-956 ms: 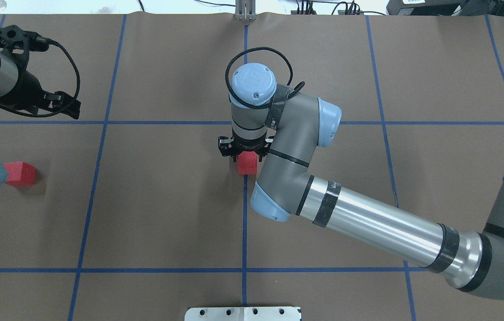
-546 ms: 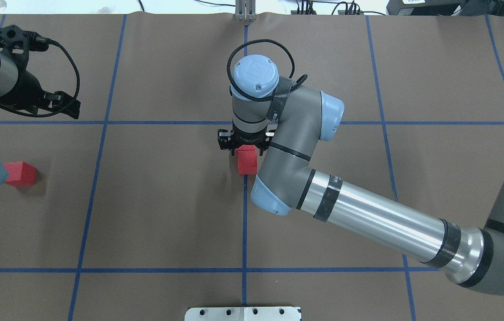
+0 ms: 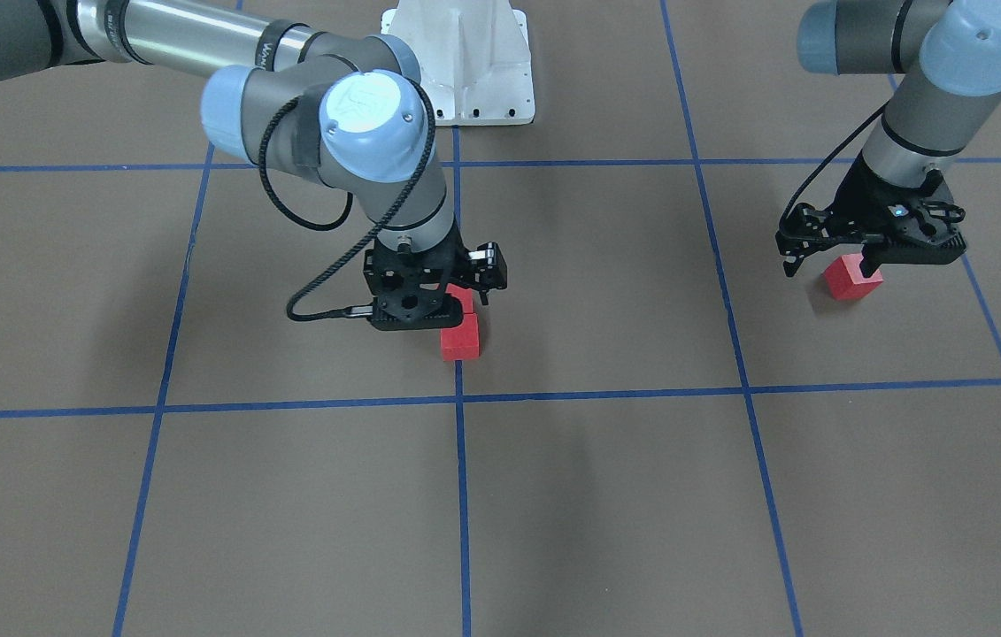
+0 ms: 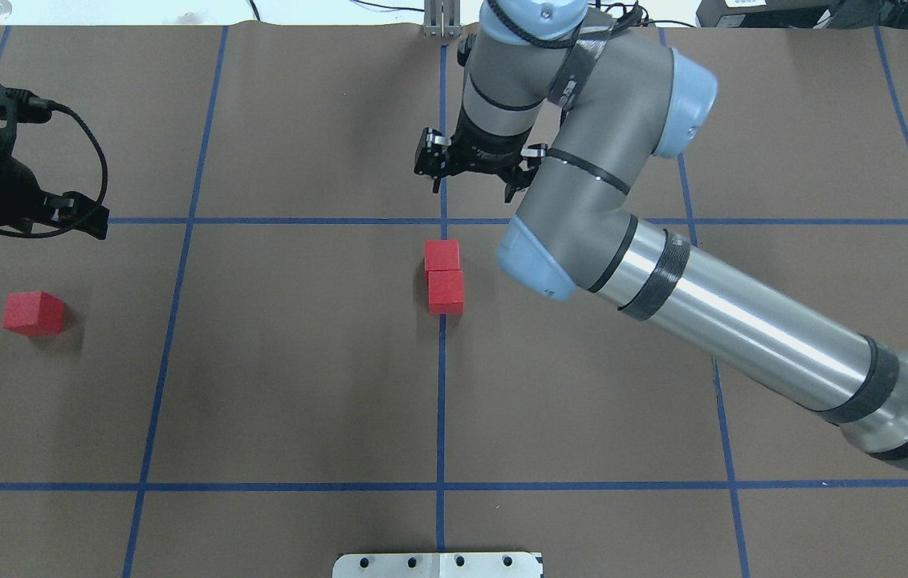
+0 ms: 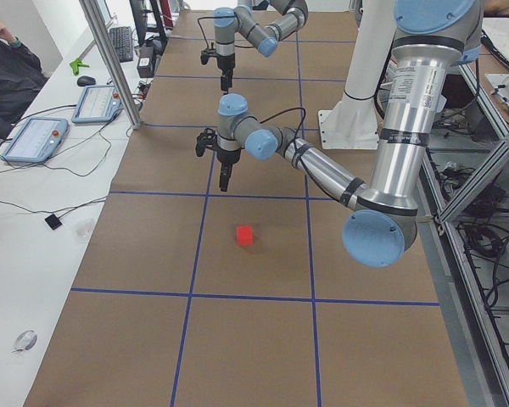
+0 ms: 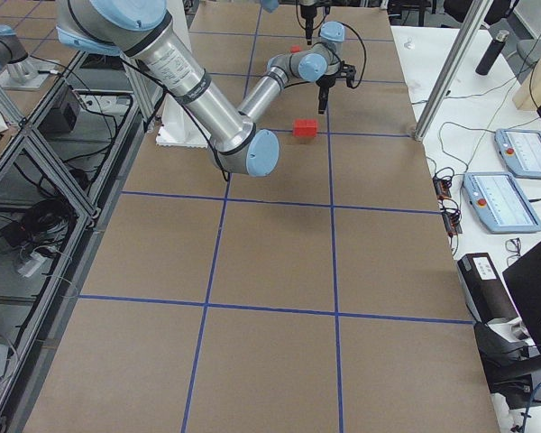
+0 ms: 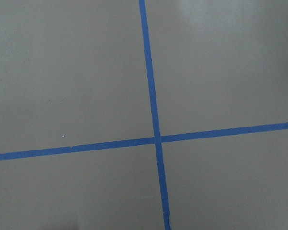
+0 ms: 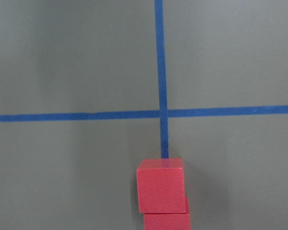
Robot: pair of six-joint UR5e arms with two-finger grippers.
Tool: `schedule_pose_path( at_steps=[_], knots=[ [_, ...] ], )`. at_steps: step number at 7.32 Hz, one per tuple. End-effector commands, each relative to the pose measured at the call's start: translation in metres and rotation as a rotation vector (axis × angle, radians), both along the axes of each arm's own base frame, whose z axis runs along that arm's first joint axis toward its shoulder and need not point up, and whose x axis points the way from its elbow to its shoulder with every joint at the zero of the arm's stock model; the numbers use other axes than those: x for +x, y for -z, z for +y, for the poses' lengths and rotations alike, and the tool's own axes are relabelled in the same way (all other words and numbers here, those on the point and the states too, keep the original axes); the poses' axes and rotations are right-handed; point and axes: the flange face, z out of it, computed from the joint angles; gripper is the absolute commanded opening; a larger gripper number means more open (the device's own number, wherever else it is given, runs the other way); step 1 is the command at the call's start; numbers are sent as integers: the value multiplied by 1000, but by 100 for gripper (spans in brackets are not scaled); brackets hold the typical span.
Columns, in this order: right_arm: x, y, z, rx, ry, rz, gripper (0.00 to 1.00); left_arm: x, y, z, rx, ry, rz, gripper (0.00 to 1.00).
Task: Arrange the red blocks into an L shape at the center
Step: 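Open the right gripper and raise it away while the left reaches out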
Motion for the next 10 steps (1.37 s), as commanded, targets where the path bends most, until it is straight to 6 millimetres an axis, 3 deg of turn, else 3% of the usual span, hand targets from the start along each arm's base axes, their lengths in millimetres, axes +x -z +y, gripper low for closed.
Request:
schedule_pose_path(
  at_steps=[1,2,3,4,5,10],
  knots=[
    [86,-74,-53,106,24,89,99,-24,-58,31,-6,7,-3,100],
    [116,-114,-71,178,75,131,99,-35,-99,45,23,8,19,100],
    [143,-141,-81,215,93,147,99,-38,-133,50,25,39,46,100],
    [148,-158,-79,222,95,142,99,-36,-147,48,-17,101,74,100],
    [151,-173,-74,230,94,136,99,-33,-147,47,-35,118,78,100],
    [160,-183,-72,224,93,118,99,-18,-159,32,-74,137,72,100]
  ],
)
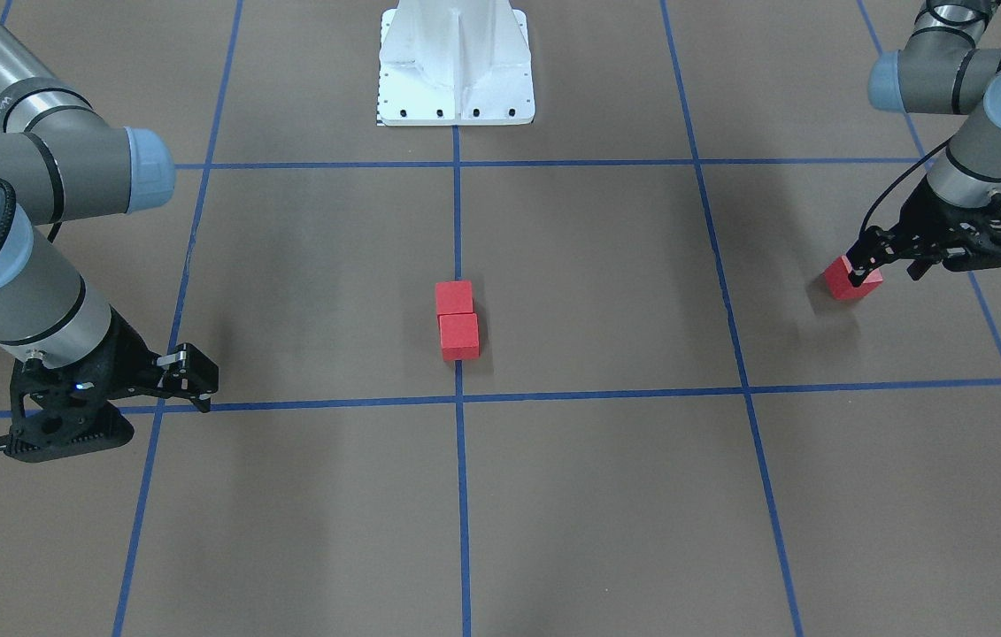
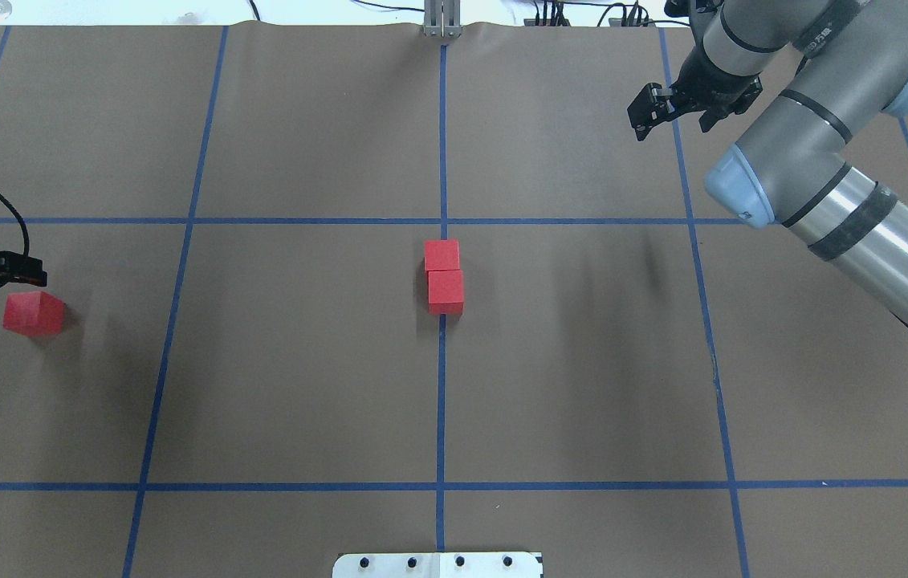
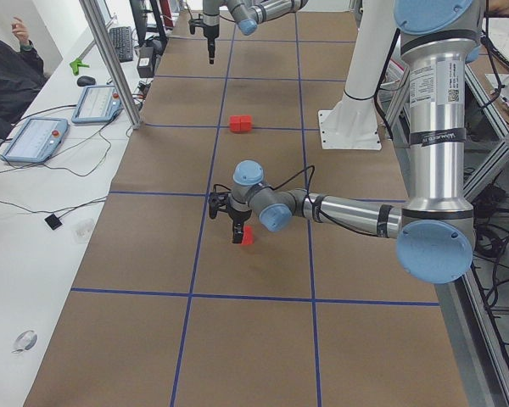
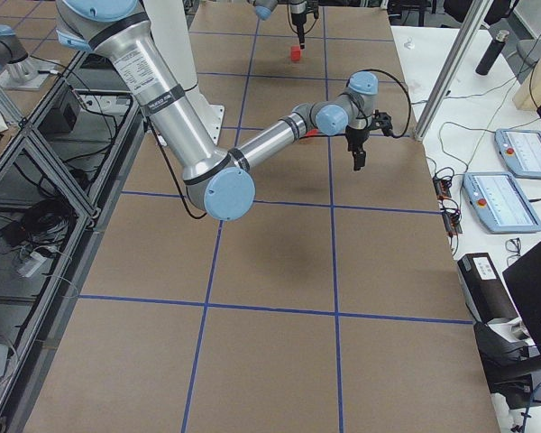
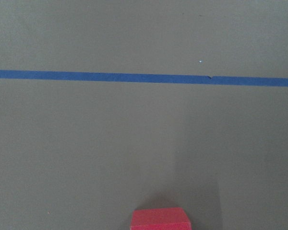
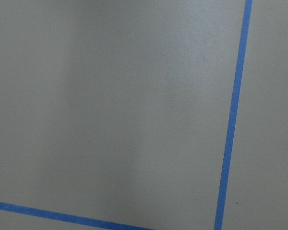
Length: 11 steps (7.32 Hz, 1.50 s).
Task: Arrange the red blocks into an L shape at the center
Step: 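Grasp the remaining red cube with the left gripper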
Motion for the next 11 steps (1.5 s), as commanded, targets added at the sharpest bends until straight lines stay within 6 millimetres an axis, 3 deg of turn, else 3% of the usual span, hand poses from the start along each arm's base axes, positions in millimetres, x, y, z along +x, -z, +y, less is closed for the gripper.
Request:
schedule_pose_path(
  at_steps=[1,4,6,8,9,11],
  knots=[
    [9,-3,-3,-4,-1,-6,99,2,-3,-1,-5,-1,-4,100],
    [12,-1,-5,-8,-3,-14,99,11,-10,3,-16,-23,-7,100],
    [15,1,-6,-4,-5,-17,99,30,-22,8,-29,-59,-22,100],
    [15,2,-6,-4,-6,-18,99,33,-21,7,-28,-61,-21,98],
    [15,1,-6,-4,-7,-16,99,34,-18,6,-24,-62,-17,84],
    [15,0,-6,-6,-7,-16,99,35,-16,6,-22,-65,-13,37]
  ],
)
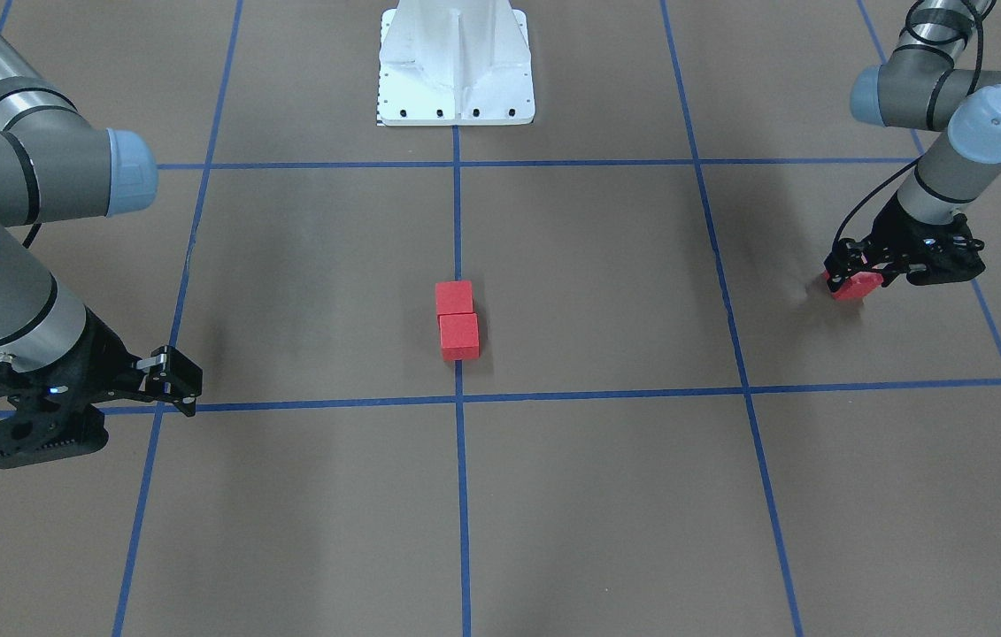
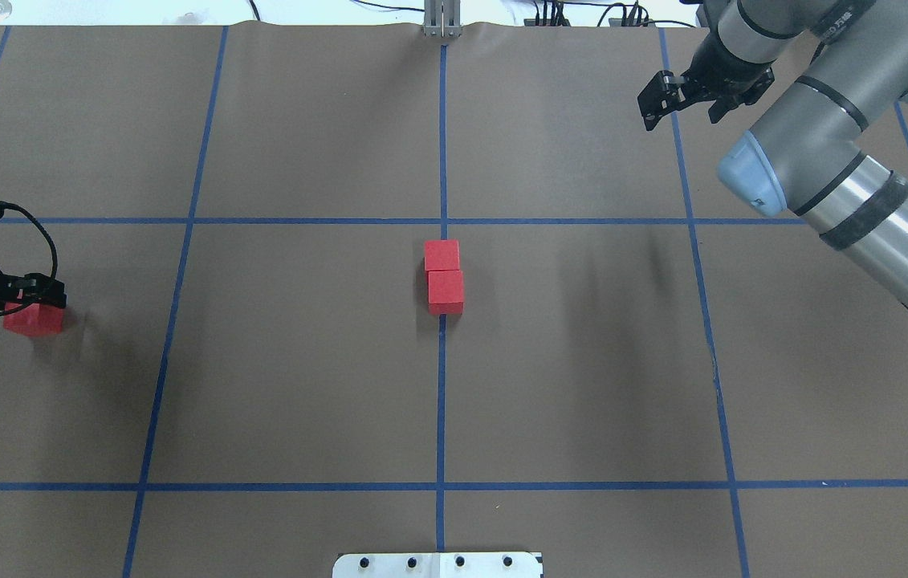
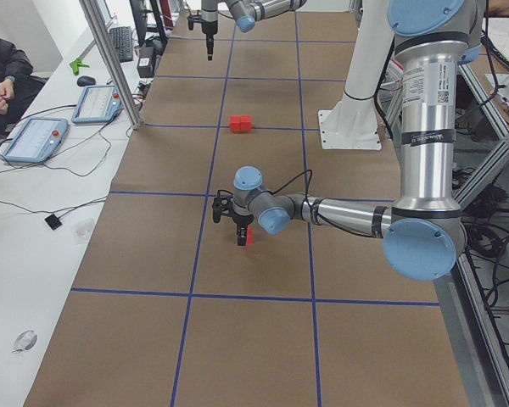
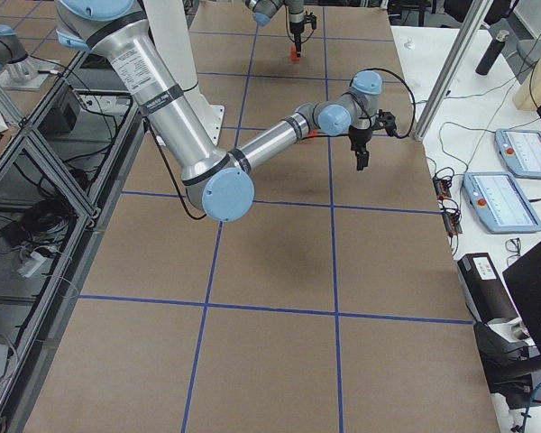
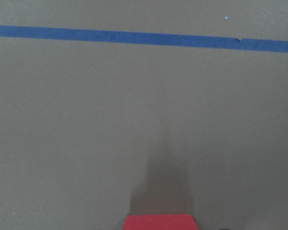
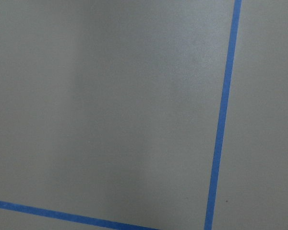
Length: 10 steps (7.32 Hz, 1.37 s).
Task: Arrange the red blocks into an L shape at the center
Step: 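Grasp the remaining red cube with the left gripper, then lift the cube and carry it toward the center pair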
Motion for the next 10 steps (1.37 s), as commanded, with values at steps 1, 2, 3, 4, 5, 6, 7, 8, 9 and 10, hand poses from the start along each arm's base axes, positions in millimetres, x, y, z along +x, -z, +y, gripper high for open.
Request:
schedule_pose_path(
  at_steps=[1,2,3,4,5,6,7,8,9,10],
  knots=[
    [0,-1,0,-2,0,2,99,2,9,-4,12,-8,11,0],
    [1,-1,0,-2,-2,2,99,2,21,-5,22,-9,26,0],
    [2,-1,-1,-2,-3,2,99,-19,24,-16,-6,16,46,0],
    [3,-1,-1,-3,-4,1,99,-45,51,-51,-63,60,84,0],
    [5,-4,-1,-6,-5,2,99,-54,84,-83,-124,104,51,0],
    [9,-7,7,-2,-5,0,99,-44,132,-113,-176,131,14,0],
    [15,-11,17,0,-7,-2,99,-38,164,-125,-255,215,-13,0],
    [20,-18,24,-6,-3,-4,99,-26,197,-138,-378,359,32,0],
    [22,-14,33,-22,13,-39,99,24,232,-141,-545,505,78,0],
    [31,-8,50,-12,19,-56,99,62,256,-130,-664,600,109,0]
  ],
)
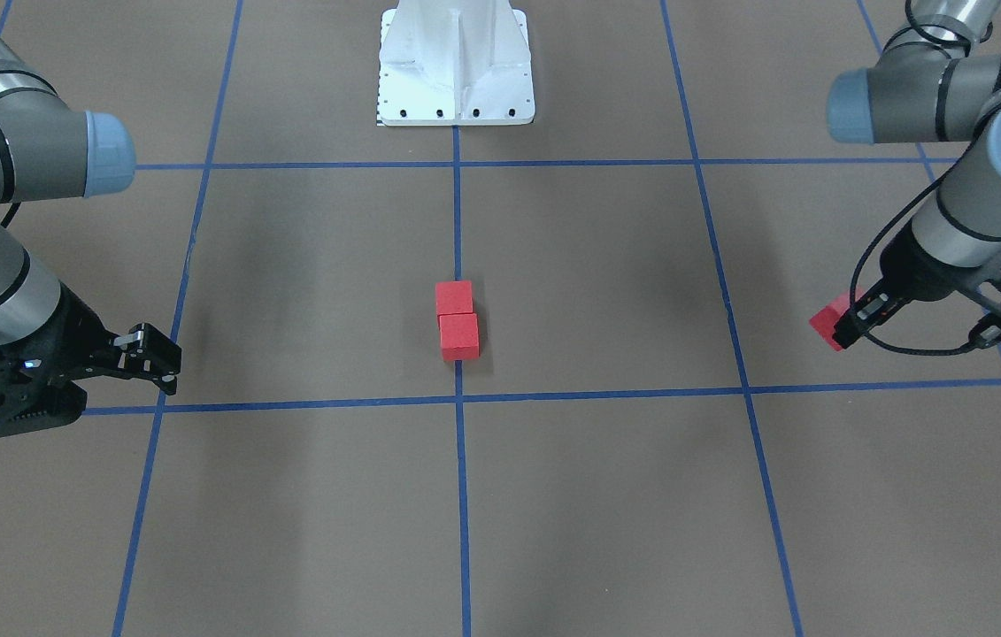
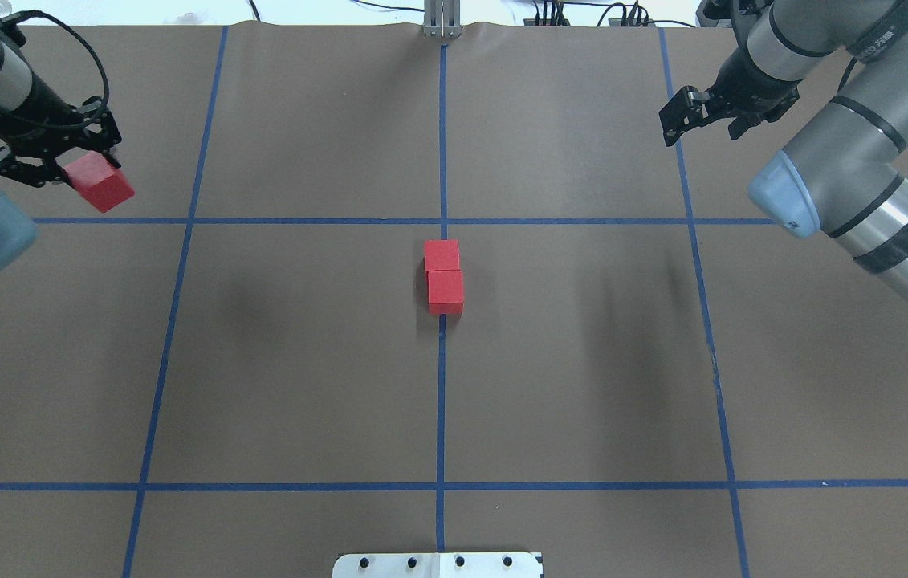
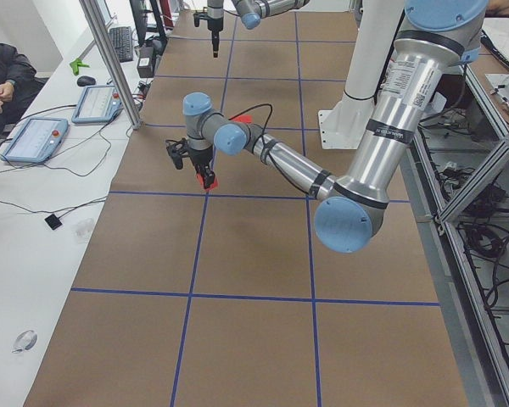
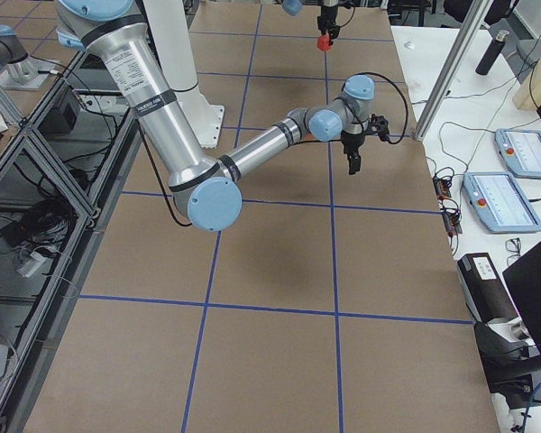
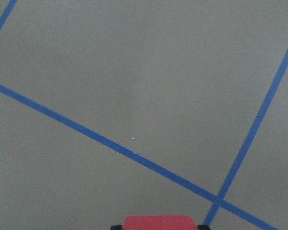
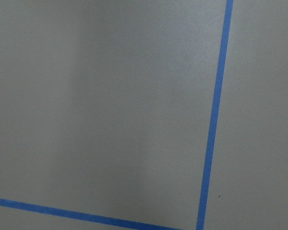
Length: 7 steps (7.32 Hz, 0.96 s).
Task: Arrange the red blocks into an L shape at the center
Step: 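Lift the cube and carry it toward the center pair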
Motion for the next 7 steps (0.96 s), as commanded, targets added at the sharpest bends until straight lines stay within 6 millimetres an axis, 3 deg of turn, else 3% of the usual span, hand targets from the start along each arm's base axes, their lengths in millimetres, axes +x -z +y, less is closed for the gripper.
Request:
schedule_pose_path(
  at_steps=[1,2,4,5,7],
  knots=[
    [14,0,26,2,8,-22,99,80,56,18,-249,241,50,0],
    [17,-6,28,-3,7,-19,99,125,81,29,-338,307,29,0],
    [19,-5,36,3,11,-24,99,186,129,26,-449,418,-7,0],
    [20,-4,36,5,10,-27,99,217,138,28,-495,442,-23,0],
    [20,-2,37,7,9,-28,99,255,159,2,-532,498,-62,0]
  ],
)
